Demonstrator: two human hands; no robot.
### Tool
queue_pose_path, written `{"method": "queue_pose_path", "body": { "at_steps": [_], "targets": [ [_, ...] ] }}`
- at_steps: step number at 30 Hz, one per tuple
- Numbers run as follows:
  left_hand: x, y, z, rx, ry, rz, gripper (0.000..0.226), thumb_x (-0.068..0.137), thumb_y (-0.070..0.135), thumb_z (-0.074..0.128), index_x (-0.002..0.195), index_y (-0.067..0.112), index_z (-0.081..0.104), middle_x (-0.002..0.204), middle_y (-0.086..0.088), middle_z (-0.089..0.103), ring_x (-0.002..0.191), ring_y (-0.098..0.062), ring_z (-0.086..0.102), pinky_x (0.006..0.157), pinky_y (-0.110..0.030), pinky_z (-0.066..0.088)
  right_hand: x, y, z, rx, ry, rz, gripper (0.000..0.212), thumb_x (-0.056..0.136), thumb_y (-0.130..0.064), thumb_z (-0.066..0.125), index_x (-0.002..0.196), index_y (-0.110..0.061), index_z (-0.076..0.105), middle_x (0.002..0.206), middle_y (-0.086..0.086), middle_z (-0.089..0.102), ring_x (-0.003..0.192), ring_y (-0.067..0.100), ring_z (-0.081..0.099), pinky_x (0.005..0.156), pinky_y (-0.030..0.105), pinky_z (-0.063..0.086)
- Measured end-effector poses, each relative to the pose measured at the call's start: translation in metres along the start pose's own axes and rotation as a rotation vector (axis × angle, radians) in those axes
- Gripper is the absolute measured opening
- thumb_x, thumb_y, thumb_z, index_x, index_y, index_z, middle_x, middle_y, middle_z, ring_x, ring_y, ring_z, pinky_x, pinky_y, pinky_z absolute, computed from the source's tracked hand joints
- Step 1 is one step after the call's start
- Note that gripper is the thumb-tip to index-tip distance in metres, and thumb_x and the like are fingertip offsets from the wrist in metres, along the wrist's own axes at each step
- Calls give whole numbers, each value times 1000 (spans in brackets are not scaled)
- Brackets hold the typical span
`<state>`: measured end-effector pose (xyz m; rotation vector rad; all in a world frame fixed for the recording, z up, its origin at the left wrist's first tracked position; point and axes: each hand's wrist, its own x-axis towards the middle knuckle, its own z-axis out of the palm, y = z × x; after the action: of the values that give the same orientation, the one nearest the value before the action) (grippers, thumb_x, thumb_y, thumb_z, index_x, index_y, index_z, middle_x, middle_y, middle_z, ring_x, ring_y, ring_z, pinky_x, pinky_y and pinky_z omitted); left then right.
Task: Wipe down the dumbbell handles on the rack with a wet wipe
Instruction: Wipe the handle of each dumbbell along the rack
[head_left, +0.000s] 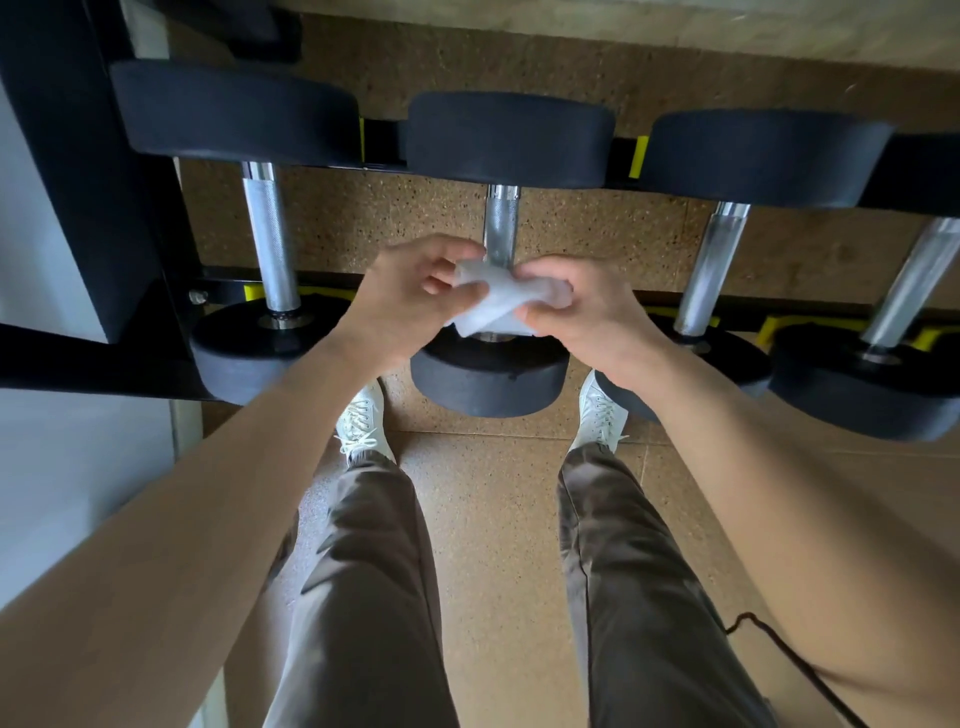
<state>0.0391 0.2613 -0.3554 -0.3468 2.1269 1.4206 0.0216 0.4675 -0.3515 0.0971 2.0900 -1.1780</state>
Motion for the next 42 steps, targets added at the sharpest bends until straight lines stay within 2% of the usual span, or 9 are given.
{"method": "queue_pose_path", "body": {
  "at_steps": [3, 6, 12, 16, 22, 27, 34, 39, 42],
  "targets": [
    [-2, -3, -3, 253, -53, 74, 30, 80, 17, 83, 109, 24, 77, 90, 14, 70, 76, 4, 62, 72, -9, 49, 2, 1, 4, -154, 32, -17, 22, 86, -11, 71, 107, -16, 75, 96, 0, 69, 84, 13, 63, 74, 27, 50],
    [6, -3, -6, 281, 96, 105, 13, 87, 20, 77, 99, 26, 78, 88, 12, 68, 78, 4, 62, 70, -10, 49, 9, -1, 7, -99, 137, 26, 10, 85, -17, 74, 95, -17, 74, 95, 4, 67, 85, 16, 65, 71, 24, 50],
    [36, 11, 2, -302, 335, -290, 16, 89, 31, 76, 84, 17, 70, 85, -3, 72, 69, -11, 64, 65, -24, 56, 30, -18, 18, 653, 324, 242, 3, 92, -8, 69, 95, -9, 70, 81, 7, 70, 72, 13, 67, 71, 25, 58],
    [52, 11, 9, -482, 376, -350, 23, 86, 31, 80, 70, 22, 65, 70, 5, 64, 58, -7, 55, 55, -20, 48, 47, -27, 23, 771, 458, 346, 9, 91, -13, 71, 84, -18, 68, 72, 2, 68, 63, 10, 64, 72, 28, 61],
    [66, 11, 12, -851, 346, -395, 14, 85, 3, 76, 81, 12, 66, 85, -2, 71, 66, -7, 69, 74, -23, 60, 61, -24, 22, 833, 510, 343, 13, 93, -5, 67, 84, -14, 64, 71, 0, 64, 59, 8, 56, 62, 23, 52],
    [71, 10, 23, -654, 314, -387, 17, 85, 16, 81, 85, 22, 65, 84, 5, 71, 70, -5, 65, 61, -17, 51, 67, -9, 13, 774, 534, 398, 8, 94, -11, 66, 88, -16, 64, 75, 0, 64, 61, 8, 55, 57, 21, 48],
    [68, -6, 13, -414, 453, -556, 15, 86, 28, 81, 89, 24, 67, 84, 3, 69, 56, -8, 54, 50, -17, 47, 62, -12, 25, 626, 387, 213, 10, 91, -6, 68, 87, -15, 66, 77, 1, 66, 59, 6, 57, 55, 20, 48],
    [66, 6, 20, -423, 267, -348, 12, 86, 24, 80, 90, 23, 68, 102, 4, 74, 80, -6, 65, 62, -17, 50, 60, 6, 6, 590, 554, 345, 12, 96, -10, 62, 90, -21, 65, 83, -5, 66, 61, 3, 55, 58, 17, 48],
    [67, -2, 20, -331, 346, -362, 13, 87, 23, 79, 84, 25, 66, 88, 9, 70, 77, -5, 64, 74, -20, 56, 56, 10, 8, 543, 436, 310, 6, 93, -9, 65, 96, -13, 67, 87, 0, 69, 64, 5, 57, 57, 17, 49]
  ]
}}
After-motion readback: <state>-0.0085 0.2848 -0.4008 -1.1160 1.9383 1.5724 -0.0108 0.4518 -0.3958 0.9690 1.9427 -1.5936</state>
